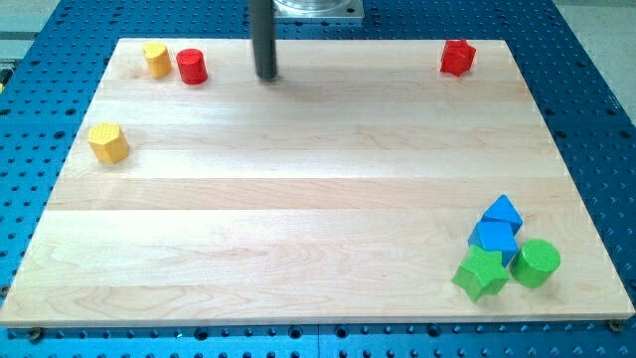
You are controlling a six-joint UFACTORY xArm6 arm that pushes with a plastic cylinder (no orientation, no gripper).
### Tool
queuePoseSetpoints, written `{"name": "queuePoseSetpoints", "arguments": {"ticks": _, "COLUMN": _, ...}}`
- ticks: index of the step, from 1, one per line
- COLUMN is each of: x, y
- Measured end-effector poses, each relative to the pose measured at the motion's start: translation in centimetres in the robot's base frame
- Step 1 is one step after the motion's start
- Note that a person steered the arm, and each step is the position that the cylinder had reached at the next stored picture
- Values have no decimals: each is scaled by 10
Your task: Place the yellow hexagon into the red circle
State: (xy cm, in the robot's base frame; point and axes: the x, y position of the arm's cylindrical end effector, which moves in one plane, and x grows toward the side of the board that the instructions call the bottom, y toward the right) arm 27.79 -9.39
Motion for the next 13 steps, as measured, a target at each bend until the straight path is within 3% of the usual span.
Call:
{"name": "queuePoseSetpoints", "arguments": {"ticks": 2, "x": 14, "y": -114}}
{"name": "queuePoseSetpoints", "arguments": {"ticks": 4, "x": 185, "y": -30}}
{"name": "queuePoseSetpoints", "arguments": {"ticks": 5, "x": 219, "y": -92}}
{"name": "queuePoseSetpoints", "arguments": {"ticks": 7, "x": 181, "y": -174}}
{"name": "queuePoseSetpoints", "arguments": {"ticks": 9, "x": 112, "y": -129}}
{"name": "queuePoseSetpoints", "arguments": {"ticks": 10, "x": 51, "y": -129}}
{"name": "queuePoseSetpoints", "arguments": {"ticks": 12, "x": 67, "y": -127}}
{"name": "queuePoseSetpoints", "arguments": {"ticks": 13, "x": 44, "y": -114}}
